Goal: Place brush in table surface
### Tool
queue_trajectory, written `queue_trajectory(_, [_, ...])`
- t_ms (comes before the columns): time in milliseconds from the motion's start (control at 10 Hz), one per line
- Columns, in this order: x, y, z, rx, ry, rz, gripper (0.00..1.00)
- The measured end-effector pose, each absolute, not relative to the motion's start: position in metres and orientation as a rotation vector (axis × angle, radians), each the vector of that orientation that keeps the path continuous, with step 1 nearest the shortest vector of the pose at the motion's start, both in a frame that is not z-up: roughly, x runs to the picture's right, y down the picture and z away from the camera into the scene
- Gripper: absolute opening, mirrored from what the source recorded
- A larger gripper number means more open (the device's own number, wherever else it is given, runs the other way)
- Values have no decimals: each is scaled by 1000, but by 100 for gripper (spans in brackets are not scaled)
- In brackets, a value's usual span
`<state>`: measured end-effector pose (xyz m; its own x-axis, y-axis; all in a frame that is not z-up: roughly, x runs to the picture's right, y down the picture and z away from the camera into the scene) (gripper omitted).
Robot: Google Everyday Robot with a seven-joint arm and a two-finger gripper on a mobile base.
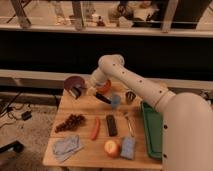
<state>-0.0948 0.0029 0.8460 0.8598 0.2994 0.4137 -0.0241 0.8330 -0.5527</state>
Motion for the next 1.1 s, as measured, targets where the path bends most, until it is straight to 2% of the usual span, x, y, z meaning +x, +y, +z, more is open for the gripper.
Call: queue_trajectory(1100, [-108,56,909,-623,-463,119,18])
